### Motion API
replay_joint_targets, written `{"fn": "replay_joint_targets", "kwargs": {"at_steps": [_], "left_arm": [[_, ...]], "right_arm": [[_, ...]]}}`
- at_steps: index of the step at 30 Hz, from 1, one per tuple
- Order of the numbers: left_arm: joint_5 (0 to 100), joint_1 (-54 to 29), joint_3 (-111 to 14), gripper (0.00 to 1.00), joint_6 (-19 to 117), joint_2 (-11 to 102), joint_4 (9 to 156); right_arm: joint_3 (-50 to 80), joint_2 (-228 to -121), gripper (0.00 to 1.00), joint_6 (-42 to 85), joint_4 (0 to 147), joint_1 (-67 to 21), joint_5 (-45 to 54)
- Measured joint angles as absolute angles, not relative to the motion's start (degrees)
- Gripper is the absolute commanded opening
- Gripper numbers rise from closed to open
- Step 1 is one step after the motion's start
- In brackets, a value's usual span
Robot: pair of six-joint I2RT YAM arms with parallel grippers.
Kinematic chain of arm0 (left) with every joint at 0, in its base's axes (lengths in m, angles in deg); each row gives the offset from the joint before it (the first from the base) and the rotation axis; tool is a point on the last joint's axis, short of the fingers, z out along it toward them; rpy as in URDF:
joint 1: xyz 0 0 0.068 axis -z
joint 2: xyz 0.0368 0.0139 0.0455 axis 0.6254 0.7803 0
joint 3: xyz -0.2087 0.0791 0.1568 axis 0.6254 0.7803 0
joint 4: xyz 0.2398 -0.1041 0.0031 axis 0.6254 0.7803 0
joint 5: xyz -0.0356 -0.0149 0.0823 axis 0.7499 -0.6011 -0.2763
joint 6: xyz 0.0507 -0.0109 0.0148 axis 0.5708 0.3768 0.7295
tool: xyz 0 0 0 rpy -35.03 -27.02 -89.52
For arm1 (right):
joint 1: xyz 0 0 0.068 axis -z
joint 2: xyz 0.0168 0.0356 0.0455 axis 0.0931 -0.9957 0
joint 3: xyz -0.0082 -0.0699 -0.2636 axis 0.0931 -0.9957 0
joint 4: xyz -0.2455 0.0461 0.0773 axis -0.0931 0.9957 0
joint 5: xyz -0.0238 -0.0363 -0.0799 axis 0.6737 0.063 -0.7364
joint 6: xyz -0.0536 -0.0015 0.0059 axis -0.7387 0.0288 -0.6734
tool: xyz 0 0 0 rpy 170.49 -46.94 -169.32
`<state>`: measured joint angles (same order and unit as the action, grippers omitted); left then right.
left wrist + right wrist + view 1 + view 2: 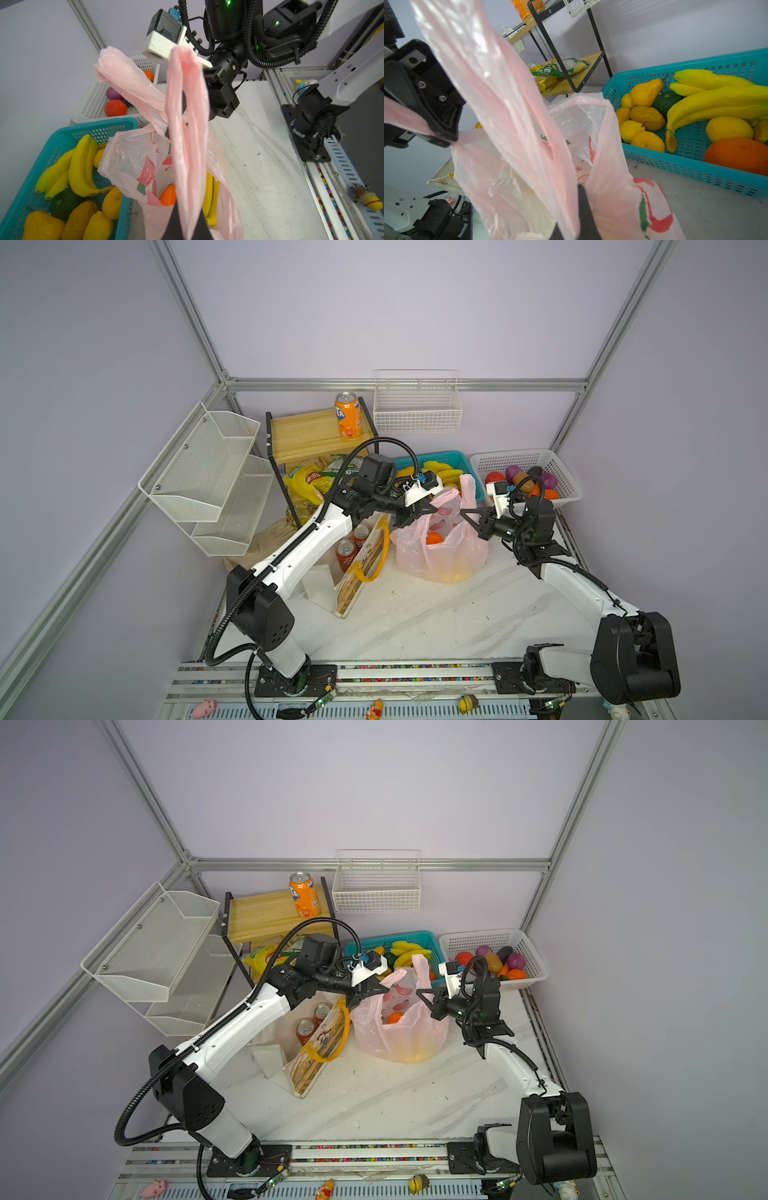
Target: Place the mixed food into the grocery bags and tie them
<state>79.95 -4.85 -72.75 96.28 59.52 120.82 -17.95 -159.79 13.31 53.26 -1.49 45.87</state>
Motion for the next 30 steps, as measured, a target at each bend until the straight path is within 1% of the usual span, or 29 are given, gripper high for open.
{"fn": "replay_joint_targets", "kwargs": {"at_steps": [7, 14, 17, 22, 30], "left_arm": [[72.87, -1.59, -80.64, 0.00, 104.80, 65.46, 129.78], [69.09, -0.28, -88.66, 0.00, 110.09, 69.83, 135.22], [67.52, -0.28, -91.02, 0.00, 111.14, 71.30, 136.05], [66.60, -0.28, -93.93, 0.00, 112.01, 73.44, 136.64], [66.12, -0.28, -94.85, 0.00, 112.14, 74.97, 137.30]], "right_arm": [[-17.23, -160.93, 0.00, 9.51, 53.10, -2.23, 45.24], [-16.58, -161.41, 0.00, 5.57, 53.10, -2.87, 45.39], [-16.58, -161.41, 0.02, 4.31, 53.10, -2.87, 45.39], [-17.04, -161.34, 0.13, 2.40, 52.10, -2.87, 45.48], [-17.26, -161.32, 0.38, -0.77, 49.91, -2.89, 45.28]]}}
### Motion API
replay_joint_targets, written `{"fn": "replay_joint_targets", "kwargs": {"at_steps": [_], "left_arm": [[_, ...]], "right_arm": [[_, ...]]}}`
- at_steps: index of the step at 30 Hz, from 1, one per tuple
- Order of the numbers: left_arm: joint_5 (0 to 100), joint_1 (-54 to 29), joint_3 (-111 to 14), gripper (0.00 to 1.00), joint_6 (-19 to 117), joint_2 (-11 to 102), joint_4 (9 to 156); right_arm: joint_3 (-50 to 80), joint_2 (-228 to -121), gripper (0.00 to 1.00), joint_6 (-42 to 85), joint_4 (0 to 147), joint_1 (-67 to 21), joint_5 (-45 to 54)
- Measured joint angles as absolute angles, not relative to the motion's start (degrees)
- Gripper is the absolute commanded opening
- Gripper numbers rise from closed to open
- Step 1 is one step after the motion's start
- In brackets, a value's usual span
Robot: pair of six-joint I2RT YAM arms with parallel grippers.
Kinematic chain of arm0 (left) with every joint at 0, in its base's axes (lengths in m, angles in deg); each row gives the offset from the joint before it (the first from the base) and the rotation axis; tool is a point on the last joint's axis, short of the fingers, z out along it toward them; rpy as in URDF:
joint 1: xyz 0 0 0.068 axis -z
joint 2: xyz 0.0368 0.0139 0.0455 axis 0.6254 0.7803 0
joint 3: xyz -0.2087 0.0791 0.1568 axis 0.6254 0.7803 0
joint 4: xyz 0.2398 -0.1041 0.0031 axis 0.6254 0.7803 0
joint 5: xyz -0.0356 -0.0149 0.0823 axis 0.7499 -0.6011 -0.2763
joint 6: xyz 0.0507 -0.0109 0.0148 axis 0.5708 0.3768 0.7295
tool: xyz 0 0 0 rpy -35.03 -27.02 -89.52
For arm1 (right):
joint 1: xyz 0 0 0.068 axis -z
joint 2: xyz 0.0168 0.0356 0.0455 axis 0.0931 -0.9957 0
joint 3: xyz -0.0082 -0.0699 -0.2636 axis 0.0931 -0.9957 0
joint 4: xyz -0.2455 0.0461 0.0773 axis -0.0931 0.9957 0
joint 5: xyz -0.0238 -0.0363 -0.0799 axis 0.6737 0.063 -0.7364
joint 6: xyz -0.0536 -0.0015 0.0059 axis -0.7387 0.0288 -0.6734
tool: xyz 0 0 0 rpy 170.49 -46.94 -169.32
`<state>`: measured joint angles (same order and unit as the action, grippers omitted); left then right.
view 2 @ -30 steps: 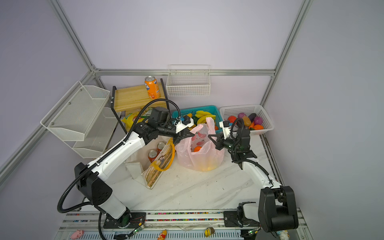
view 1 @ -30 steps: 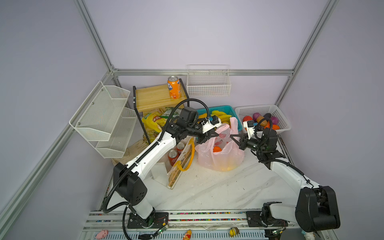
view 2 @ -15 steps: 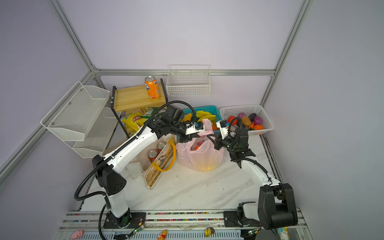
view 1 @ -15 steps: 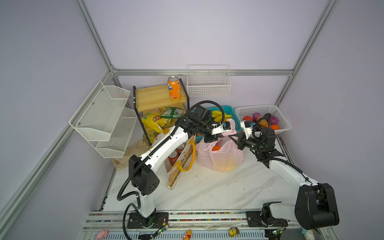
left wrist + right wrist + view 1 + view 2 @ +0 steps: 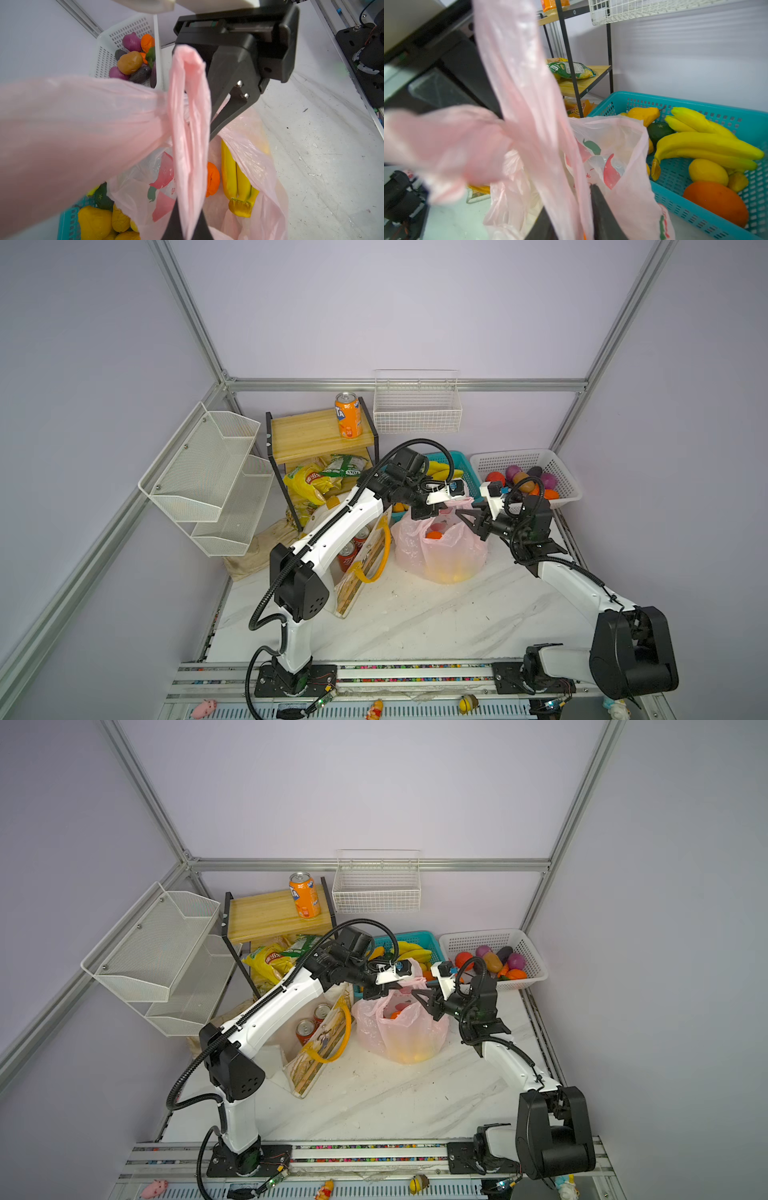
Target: Place the mixed food into the grocery bags and tie them
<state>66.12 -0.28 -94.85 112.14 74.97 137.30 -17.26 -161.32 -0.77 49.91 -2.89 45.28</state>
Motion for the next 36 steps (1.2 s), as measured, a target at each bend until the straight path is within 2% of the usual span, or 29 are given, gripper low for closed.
{"fn": "replay_joint_targets", "kwargs": {"at_steps": [4, 10, 29, 36], "left_arm": [[66.05, -0.28, -94.85, 0.00, 112.14, 74.99, 137.41], [65.83, -0.28, -94.85, 0.00, 112.08, 74.99, 137.39], [65.66, -0.28, -96.40, 0.00, 111.49, 77.44, 135.90], [65.70, -0.19, -96.83, 0.00, 111.51, 78.27, 135.70]], "right_arm": [[-17.30, -160.49, 0.46, -2.58, 49.39, -2.87, 43.80], [-17.30, -160.14, 0.50, -5.25, 49.15, -2.87, 43.21], [-17.04, -160.23, 0.51, -6.54, 44.80, -2.87, 47.84], [-17.04, -160.38, 0.48, -5.57, 43.97, -2.87, 48.93]]}}
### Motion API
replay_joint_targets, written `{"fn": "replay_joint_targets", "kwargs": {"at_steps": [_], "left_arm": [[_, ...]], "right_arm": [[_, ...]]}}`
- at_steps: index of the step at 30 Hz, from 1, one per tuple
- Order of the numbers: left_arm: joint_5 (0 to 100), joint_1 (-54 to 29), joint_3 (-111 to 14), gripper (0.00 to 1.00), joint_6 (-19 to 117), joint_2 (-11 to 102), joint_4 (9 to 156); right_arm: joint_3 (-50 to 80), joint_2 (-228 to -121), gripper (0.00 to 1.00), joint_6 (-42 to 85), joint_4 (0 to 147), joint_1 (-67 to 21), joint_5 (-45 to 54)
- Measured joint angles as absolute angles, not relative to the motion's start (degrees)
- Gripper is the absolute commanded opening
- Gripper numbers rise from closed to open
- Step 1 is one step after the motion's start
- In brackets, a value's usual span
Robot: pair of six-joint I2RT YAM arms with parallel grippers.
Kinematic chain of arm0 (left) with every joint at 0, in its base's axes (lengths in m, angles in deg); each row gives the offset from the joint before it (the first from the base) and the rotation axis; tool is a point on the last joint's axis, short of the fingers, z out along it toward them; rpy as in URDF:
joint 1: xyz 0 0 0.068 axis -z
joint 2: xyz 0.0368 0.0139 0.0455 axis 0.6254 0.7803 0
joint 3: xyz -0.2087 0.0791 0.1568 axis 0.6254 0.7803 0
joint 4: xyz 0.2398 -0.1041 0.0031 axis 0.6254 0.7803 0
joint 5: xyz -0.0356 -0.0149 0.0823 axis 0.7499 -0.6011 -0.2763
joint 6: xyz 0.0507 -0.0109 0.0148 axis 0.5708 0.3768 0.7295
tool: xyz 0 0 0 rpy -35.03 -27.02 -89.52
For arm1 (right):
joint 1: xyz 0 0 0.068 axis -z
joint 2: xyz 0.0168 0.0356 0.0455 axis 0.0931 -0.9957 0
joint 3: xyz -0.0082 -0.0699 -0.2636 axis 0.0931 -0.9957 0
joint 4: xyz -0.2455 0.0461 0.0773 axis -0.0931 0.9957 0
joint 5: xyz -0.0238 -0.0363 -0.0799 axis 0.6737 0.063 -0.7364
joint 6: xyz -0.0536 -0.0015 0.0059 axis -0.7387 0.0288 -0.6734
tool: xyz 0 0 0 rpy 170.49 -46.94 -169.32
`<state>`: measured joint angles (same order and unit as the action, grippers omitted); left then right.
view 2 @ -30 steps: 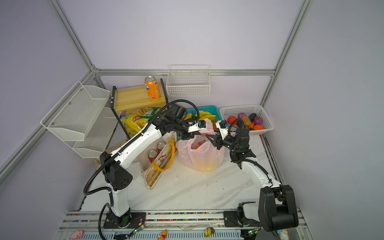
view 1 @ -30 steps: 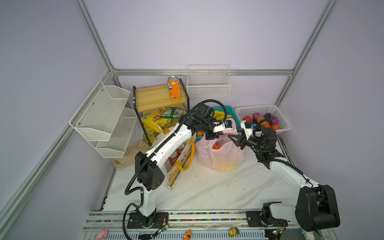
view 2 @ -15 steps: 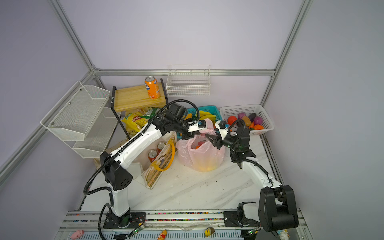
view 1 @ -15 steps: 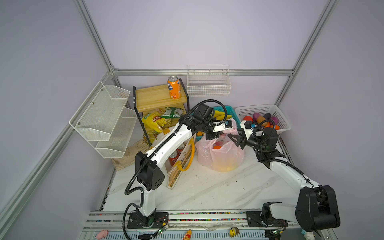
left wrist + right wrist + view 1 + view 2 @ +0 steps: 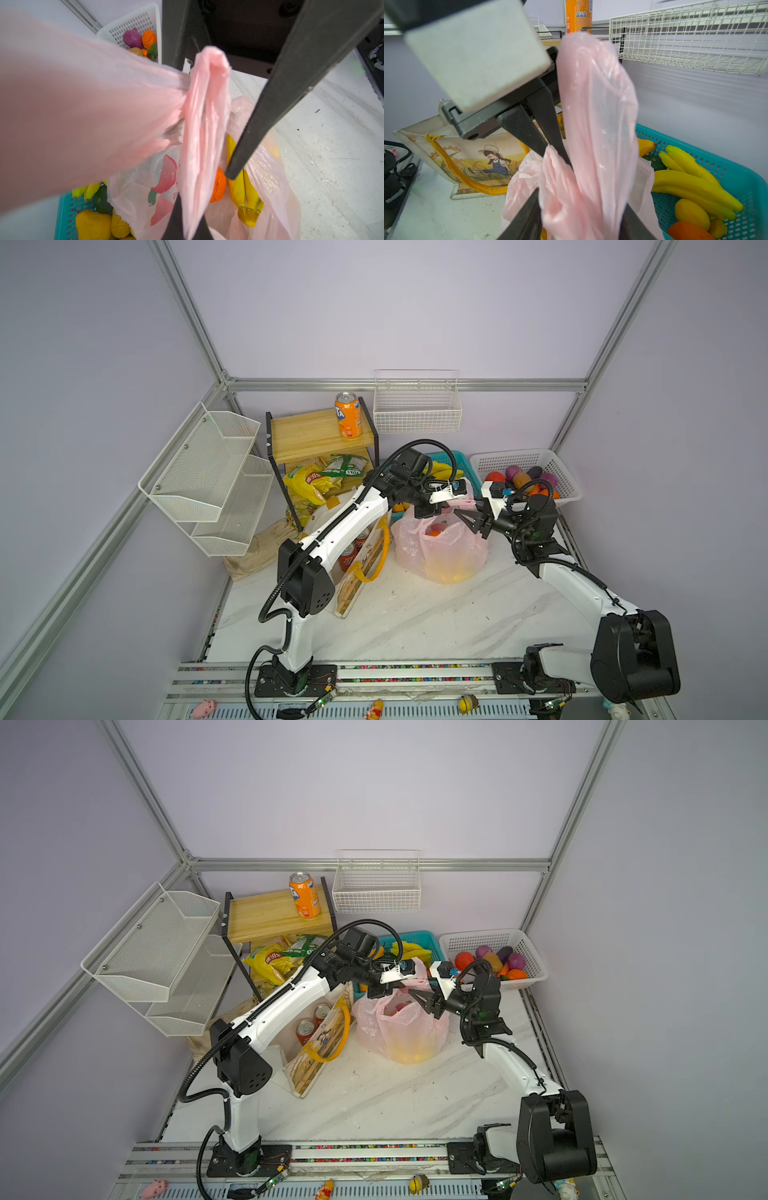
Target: Place the mixed food into the grocery bags and tie them
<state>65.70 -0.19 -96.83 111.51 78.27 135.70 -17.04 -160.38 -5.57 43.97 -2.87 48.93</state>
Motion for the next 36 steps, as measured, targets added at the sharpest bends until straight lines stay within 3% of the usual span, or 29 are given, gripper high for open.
{"fn": "replay_joint_targets", "kwargs": {"at_steps": [8, 16, 23, 36], "left_arm": [[65.72, 0.60, -97.16, 0.00, 111.31, 78.82, 134.72], [65.68, 0.81, -97.16, 0.00, 110.94, 78.95, 134.24], [65.68, 0.84, -97.16, 0.00, 110.92, 78.97, 134.22], [65.57, 0.86, -97.14, 0.00, 111.07, 80.08, 134.15]], "right_arm": [[-17.04, -160.47, 0.43, -3.85, 41.76, -2.87, 48.82], [-17.08, -160.56, 0.31, -2.89, 41.21, -2.87, 48.54], [-17.10, -160.56, 0.38, -2.62, 40.93, -2.87, 48.01], [-17.12, -160.56, 0.40, -1.29, 40.45, -2.87, 48.04]]}}
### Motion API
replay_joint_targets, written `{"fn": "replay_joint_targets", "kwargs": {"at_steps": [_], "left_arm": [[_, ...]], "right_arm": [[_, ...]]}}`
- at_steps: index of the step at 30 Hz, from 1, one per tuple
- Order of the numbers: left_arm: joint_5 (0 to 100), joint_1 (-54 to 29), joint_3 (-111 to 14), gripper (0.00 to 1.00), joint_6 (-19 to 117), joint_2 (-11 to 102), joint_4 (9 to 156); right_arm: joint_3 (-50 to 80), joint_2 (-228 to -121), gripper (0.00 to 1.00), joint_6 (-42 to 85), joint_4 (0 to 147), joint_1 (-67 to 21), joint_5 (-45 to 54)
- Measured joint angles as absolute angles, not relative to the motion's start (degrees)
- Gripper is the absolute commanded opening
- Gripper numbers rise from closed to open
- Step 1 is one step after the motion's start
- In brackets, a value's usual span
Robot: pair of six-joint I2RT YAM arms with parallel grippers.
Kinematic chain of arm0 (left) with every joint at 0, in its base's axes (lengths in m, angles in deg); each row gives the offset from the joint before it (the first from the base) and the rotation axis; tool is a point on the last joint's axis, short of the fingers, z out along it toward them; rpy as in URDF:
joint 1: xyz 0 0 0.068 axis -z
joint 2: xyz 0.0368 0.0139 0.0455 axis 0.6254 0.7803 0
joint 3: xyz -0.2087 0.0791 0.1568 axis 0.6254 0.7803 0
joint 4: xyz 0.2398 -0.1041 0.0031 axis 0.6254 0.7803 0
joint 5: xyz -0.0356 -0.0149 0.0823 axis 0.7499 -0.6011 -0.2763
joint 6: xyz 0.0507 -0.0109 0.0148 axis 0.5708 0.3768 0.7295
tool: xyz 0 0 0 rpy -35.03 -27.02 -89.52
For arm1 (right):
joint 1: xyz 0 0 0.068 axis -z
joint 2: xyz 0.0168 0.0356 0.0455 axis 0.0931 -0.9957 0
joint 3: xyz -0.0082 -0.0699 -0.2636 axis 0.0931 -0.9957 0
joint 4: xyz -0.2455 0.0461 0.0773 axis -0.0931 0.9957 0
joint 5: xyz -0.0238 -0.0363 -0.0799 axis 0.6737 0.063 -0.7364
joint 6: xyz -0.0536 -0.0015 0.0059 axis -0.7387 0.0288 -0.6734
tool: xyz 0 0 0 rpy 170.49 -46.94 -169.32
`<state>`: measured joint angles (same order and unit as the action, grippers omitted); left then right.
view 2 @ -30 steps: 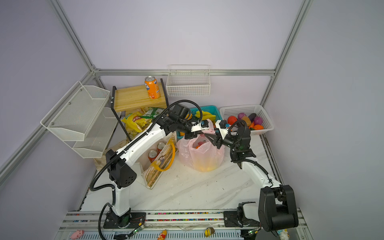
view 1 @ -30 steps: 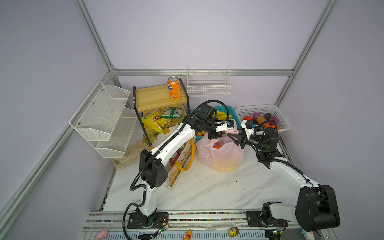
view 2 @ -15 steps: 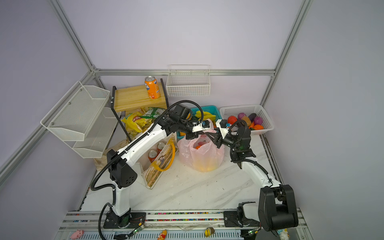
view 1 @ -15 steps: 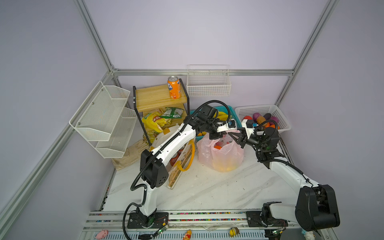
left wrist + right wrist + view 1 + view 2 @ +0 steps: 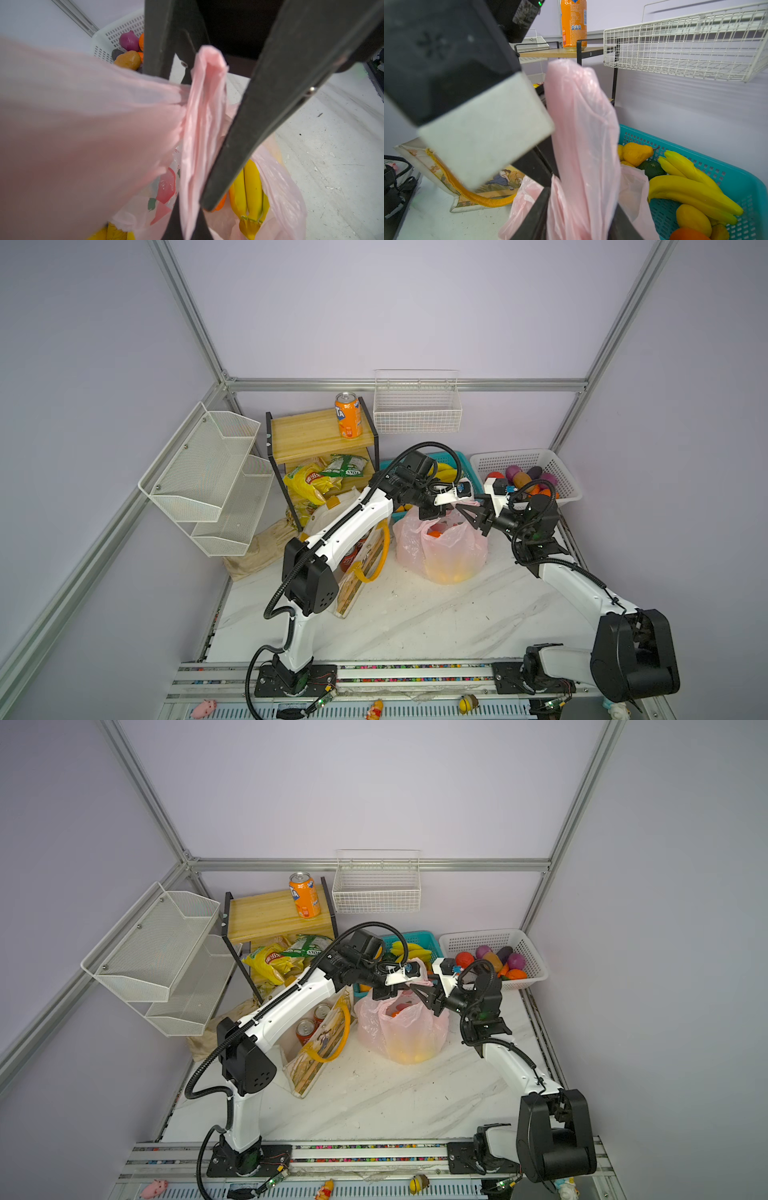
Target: Place the mixed food into the grocery bags and tie them
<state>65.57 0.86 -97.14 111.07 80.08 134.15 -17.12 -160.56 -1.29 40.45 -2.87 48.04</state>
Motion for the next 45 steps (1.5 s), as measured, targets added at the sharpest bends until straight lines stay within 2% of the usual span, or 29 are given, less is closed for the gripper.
{"fn": "replay_joint_targets", "kwargs": {"at_steps": [7, 12, 16, 20, 24, 28, 33, 40, 45], "left_arm": [[65.44, 0.86, -97.16, 0.00, 111.07, 80.35, 134.11], [65.26, 0.86, -97.16, 0.02, 111.01, 80.35, 134.02], [64.85, 0.86, -97.14, 0.18, 110.31, 80.32, 133.69], [65.37, 0.46, -96.77, 0.44, 108.10, 79.23, 132.53], [70.73, -1.33, -91.76, 0.67, 103.34, 73.26, 128.32], [77.55, -4.28, -88.79, 0.76, 94.40, 67.67, 121.47], [84.15, -5.11, -89.03, 0.78, 83.73, 67.67, 114.09], [87.62, -3.56, -92.68, 0.76, 76.43, 74.55, 112.12], [88.26, -2.57, -95.94, 0.63, 73.22, 77.83, 111.88]], "right_arm": [[-17.26, -160.56, 0.14, -0.81, 40.08, -2.87, 48.04], [-17.56, -160.56, 0.01, -1.07, 40.03, -2.89, 47.97], [-17.58, -160.56, 0.00, -1.12, 40.05, -2.91, 47.58], [-17.58, -160.51, 0.00, -1.31, 40.21, -2.69, 46.86], [-17.58, -160.10, 0.00, -1.55, 40.73, -2.69, 46.75], [-18.13, -159.33, 0.00, -1.53, 40.91, -2.69, 47.12], [-19.11, -157.98, 0.00, -1.31, 41.17, -2.69, 47.82], [-19.55, -157.19, 0.00, -1.07, 41.43, -2.91, 48.21], [-19.62, -157.21, 0.00, -1.07, 41.58, -3.19, 48.21]]}}
